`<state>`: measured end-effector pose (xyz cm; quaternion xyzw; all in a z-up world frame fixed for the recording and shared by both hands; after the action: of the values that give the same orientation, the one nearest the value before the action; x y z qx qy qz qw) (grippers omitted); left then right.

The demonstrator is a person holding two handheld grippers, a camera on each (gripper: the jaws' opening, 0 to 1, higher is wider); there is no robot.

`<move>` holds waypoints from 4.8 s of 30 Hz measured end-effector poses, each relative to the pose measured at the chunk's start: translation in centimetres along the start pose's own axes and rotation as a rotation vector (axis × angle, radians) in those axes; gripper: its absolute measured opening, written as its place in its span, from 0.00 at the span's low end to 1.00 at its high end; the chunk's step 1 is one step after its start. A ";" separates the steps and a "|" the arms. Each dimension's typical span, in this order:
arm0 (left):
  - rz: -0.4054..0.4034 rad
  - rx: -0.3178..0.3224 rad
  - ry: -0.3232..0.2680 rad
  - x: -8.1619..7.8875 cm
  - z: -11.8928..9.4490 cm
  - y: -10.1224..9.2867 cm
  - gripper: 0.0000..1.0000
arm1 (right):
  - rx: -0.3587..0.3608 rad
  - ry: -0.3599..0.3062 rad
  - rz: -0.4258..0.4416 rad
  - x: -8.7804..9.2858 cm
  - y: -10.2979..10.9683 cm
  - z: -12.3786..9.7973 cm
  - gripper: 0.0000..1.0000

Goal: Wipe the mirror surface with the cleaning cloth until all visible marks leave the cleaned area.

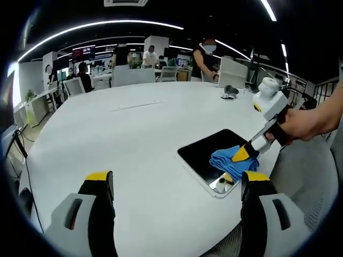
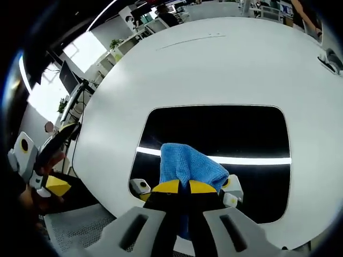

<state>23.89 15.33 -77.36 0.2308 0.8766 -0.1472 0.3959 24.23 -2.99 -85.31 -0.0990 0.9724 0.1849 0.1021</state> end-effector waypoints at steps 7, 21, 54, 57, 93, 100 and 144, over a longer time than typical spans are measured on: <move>-0.002 0.015 0.002 0.2 0.1 -0.3 0.99 | -0.006 0.001 -0.004 -0.1 0.4 0.3 0.00; -0.018 0.018 -0.014 -0.3 -0.1 0.3 0.99 | -0.001 0.009 -0.048 -0.4 2.2 0.8 0.00; -0.038 -0.001 -0.033 -0.3 -0.5 1.0 0.99 | -0.060 0.053 -0.099 -0.8 6.1 2.4 0.00; -0.040 0.005 -0.022 0.0 0.0 0.8 0.99 | -0.069 0.049 -0.087 -0.7 5.9 2.3 0.00; -0.059 0.021 0.003 1.6 0.8 0.2 0.99 | -0.063 0.033 -0.120 -0.9 5.8 2.4 0.00; -0.067 0.043 0.006 2.0 0.3 0.0 0.99 | -0.055 0.019 -0.131 -2.1 6.0 2.8 0.00; -0.054 0.046 0.035 2.4 1.5 -0.4 0.99 | -0.008 -0.005 -0.194 -10.7 3.9 4.4 0.00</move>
<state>23.24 15.06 -80.09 0.2187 0.8856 -0.1740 0.3710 34.32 3.88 -85.44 -0.1925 0.9573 0.1781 0.1213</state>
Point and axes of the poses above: the point that each gripper's makers call its tool centre point, and the gripper's own axes: z roughly forward along the fingers, y roughly to its left, x roughly out of its underside, the point moved 2 cm from there along -z, roughly backward along the fingers, and after that the axes turned 13 degrees about y, right-handed, at the moved point
